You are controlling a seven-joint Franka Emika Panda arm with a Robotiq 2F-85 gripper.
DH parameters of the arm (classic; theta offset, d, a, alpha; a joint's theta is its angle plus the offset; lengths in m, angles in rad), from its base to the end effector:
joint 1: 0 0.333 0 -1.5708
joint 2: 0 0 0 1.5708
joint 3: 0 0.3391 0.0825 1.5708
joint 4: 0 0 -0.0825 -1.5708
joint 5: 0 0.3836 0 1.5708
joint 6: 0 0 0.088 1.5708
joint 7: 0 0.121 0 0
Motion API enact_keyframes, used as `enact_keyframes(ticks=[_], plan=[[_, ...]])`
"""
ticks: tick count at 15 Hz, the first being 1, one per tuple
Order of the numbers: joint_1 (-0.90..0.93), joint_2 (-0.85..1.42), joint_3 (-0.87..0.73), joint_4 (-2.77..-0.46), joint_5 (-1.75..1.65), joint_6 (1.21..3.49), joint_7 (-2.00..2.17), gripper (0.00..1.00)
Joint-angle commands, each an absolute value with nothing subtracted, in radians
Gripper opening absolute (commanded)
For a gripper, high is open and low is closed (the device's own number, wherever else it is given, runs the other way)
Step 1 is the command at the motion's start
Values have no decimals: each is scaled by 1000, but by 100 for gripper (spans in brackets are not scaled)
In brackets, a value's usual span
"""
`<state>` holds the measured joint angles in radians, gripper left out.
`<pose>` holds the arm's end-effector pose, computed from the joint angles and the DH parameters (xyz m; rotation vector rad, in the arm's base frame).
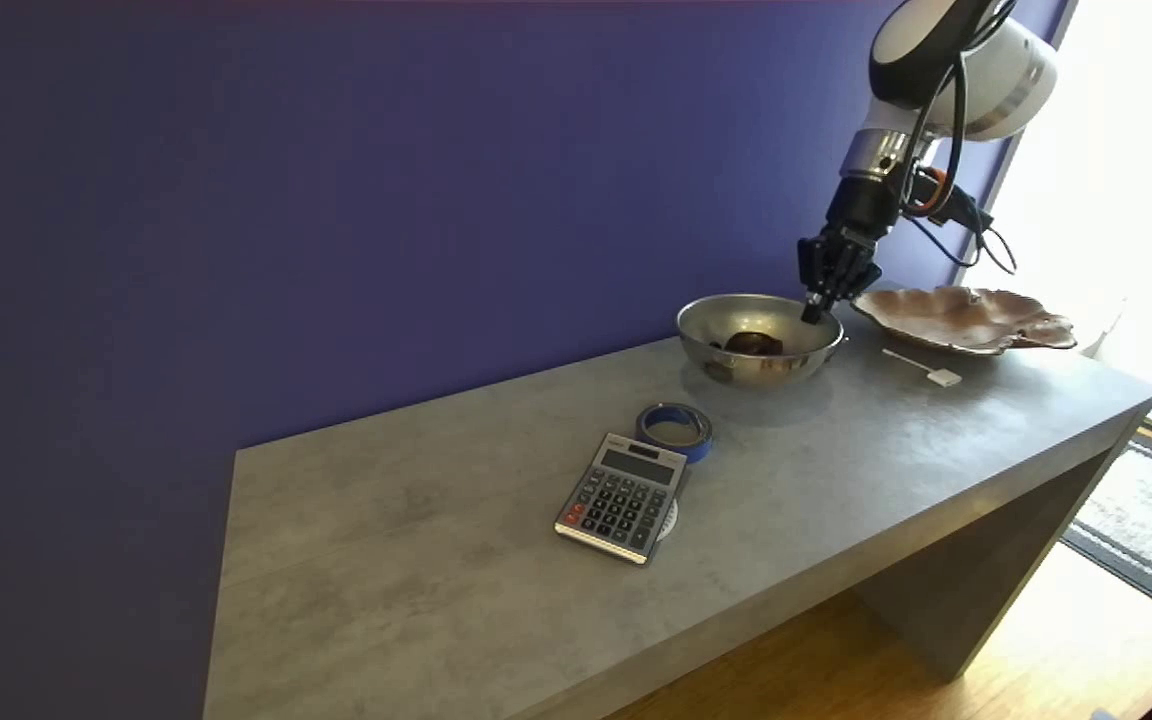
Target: Put the silver bowl on the wooden plate
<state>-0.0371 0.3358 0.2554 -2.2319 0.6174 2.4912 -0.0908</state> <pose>0.5337 0.1217 0.2276 -2.6933 0.2905 0.1502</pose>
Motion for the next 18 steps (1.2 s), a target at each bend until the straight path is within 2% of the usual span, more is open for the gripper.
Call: enact_keyframes(ticks=[1,4,5,9,11,15,18], plan=[[-10,313,235,-2279,685,2539,-126,9],[-5,270,239,-2354,742,2596,-156,9],[-5,266,239,-2356,745,2596,-156,2],[-41,162,230,-2505,916,2646,-197,2],[-131,88,294,-2606,1092,2692,-281,2],[-170,-91,300,-2765,1407,2735,-440,2],[-150,-188,293,-2820,1421,2776,-420,2]])
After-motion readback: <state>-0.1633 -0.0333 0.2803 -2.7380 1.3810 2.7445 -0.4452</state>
